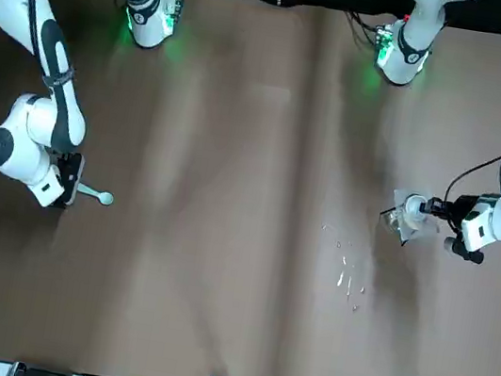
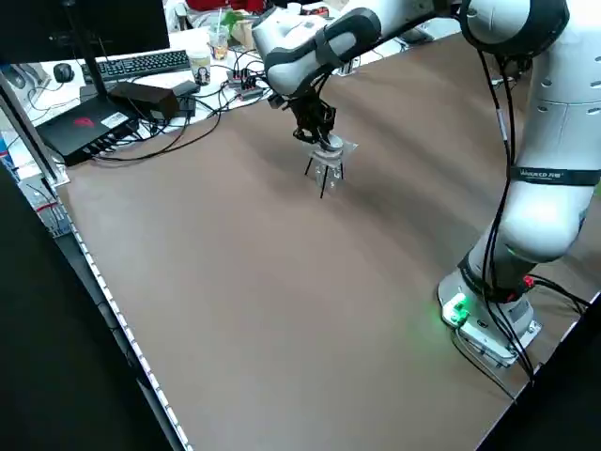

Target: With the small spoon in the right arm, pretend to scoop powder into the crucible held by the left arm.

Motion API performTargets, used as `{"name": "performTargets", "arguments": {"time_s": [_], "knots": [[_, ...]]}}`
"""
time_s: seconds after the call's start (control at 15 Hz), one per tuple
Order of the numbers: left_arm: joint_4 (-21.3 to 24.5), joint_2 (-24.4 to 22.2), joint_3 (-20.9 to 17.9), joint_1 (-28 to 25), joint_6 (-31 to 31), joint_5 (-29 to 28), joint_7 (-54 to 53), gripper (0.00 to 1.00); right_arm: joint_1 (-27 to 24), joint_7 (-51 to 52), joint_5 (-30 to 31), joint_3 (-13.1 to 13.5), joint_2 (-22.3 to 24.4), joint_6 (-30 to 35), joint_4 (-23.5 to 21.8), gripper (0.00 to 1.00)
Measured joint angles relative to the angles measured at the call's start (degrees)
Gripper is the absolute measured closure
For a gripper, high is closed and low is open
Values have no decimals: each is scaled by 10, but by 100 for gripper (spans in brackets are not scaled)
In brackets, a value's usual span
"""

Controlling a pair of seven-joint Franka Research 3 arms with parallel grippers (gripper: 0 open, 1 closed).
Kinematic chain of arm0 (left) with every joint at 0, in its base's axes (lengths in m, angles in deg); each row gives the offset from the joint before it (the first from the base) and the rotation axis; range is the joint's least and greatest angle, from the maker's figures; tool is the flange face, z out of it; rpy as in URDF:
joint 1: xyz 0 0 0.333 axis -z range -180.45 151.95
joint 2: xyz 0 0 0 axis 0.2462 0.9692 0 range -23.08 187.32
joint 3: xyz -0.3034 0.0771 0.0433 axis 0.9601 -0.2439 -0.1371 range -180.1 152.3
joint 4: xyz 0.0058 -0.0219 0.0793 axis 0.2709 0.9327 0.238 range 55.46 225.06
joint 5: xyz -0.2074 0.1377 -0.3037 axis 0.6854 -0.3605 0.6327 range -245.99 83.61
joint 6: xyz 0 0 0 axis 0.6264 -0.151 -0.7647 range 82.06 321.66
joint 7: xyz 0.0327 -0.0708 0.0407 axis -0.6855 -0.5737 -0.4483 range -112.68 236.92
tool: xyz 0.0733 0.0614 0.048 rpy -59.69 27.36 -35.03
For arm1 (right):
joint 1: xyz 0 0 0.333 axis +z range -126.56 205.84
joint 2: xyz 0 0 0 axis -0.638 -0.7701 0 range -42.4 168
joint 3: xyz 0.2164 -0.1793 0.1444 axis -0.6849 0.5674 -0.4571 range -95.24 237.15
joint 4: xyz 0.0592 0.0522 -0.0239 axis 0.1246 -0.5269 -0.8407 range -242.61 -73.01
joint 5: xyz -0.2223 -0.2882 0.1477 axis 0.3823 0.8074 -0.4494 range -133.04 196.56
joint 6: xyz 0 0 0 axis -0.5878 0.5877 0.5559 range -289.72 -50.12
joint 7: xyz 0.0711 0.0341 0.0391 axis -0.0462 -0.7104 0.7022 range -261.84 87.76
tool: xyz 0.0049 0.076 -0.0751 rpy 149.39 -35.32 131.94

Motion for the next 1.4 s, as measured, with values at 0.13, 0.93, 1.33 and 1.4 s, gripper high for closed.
{"name": "performTargets", "arguments": {"time_s": [0.13,0.93,1.33,1.4], "knots": [[-2,0,0,0,0,0,0,90,1,-4,0,-2,10,-1,-11,24],[-6,-26,35,-2,-10,136,49,93,3,-8,0,-5,14,-104,-57,29],[-19,-28,134,3,-3,203,176,93,3,-8,0,-5,14,-112,-59,38],[-24,-28,150,5,4,205,201,93,3,-8,0,-5,14,-112,-59,46]]}}
